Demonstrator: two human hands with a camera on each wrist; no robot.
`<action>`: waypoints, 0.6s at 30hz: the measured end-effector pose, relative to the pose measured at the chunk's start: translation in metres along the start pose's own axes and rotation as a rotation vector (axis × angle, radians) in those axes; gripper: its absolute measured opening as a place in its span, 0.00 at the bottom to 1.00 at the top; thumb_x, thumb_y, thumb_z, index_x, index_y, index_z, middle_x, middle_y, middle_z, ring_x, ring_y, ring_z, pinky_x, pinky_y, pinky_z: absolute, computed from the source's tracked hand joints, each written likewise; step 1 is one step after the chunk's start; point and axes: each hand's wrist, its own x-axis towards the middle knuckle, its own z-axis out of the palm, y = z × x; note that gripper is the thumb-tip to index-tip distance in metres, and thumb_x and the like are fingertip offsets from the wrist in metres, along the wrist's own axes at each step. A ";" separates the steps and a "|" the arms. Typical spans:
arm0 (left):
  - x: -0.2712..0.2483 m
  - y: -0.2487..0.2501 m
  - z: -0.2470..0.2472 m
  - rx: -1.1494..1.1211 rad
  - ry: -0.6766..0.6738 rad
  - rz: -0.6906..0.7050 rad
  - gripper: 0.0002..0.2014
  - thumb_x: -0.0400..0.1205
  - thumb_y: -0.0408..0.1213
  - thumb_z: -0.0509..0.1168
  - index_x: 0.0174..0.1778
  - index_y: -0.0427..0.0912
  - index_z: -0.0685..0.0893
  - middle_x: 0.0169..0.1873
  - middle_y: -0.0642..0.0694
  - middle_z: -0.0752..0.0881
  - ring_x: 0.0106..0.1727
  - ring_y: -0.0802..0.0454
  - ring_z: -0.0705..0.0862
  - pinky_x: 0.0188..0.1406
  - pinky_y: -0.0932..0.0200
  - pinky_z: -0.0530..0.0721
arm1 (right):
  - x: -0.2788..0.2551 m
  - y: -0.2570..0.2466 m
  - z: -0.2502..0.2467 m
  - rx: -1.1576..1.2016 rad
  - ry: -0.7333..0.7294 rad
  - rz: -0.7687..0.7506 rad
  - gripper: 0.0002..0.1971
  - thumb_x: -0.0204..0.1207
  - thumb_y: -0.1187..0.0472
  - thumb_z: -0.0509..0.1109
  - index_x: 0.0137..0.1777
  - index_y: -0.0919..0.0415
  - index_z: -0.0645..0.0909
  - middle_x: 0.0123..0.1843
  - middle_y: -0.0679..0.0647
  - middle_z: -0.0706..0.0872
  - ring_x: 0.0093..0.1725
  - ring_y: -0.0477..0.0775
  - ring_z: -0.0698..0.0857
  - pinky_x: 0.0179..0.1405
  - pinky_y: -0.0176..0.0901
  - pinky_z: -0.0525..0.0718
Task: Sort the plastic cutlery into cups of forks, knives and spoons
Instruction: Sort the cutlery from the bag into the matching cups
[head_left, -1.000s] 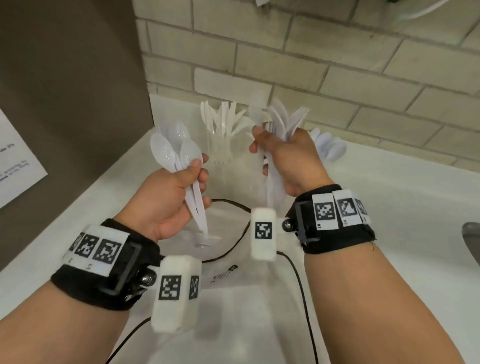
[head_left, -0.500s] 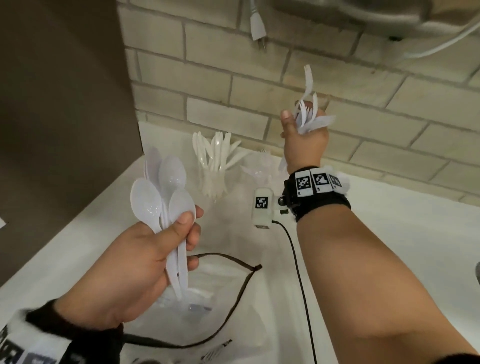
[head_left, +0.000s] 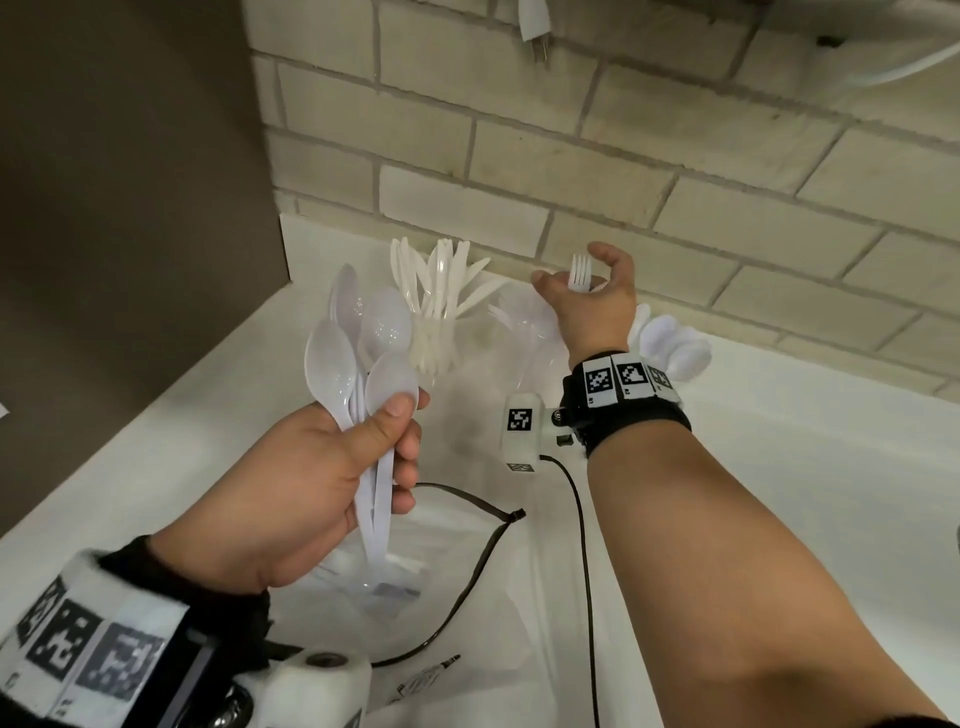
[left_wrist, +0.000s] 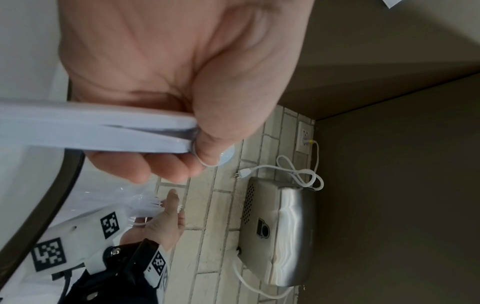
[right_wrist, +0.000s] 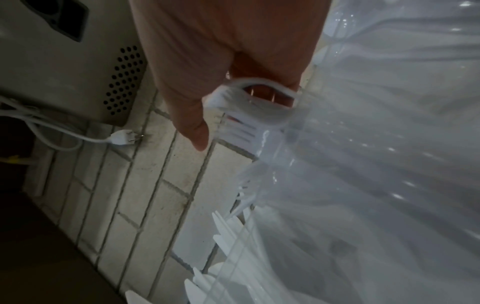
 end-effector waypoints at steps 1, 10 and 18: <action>0.000 -0.001 0.001 -0.001 -0.005 -0.001 0.11 0.75 0.44 0.66 0.49 0.43 0.84 0.29 0.46 0.78 0.29 0.52 0.78 0.28 0.59 0.83 | -0.001 0.001 -0.001 -0.025 -0.017 -0.007 0.31 0.62 0.58 0.83 0.63 0.48 0.73 0.46 0.51 0.89 0.45 0.47 0.87 0.48 0.37 0.83; 0.002 -0.001 0.008 -0.022 -0.034 -0.017 0.11 0.76 0.43 0.66 0.50 0.42 0.84 0.29 0.47 0.79 0.29 0.52 0.78 0.29 0.59 0.83 | -0.010 0.007 0.000 -0.419 -0.229 -0.129 0.21 0.85 0.49 0.57 0.67 0.62 0.80 0.67 0.61 0.82 0.64 0.56 0.80 0.70 0.49 0.75; 0.004 -0.001 0.022 0.038 -0.066 -0.024 0.08 0.82 0.42 0.63 0.49 0.43 0.83 0.28 0.50 0.80 0.24 0.54 0.78 0.27 0.58 0.82 | -0.065 -0.080 -0.021 -0.111 -0.368 -0.161 0.15 0.78 0.45 0.67 0.56 0.54 0.84 0.52 0.49 0.88 0.54 0.50 0.85 0.58 0.46 0.81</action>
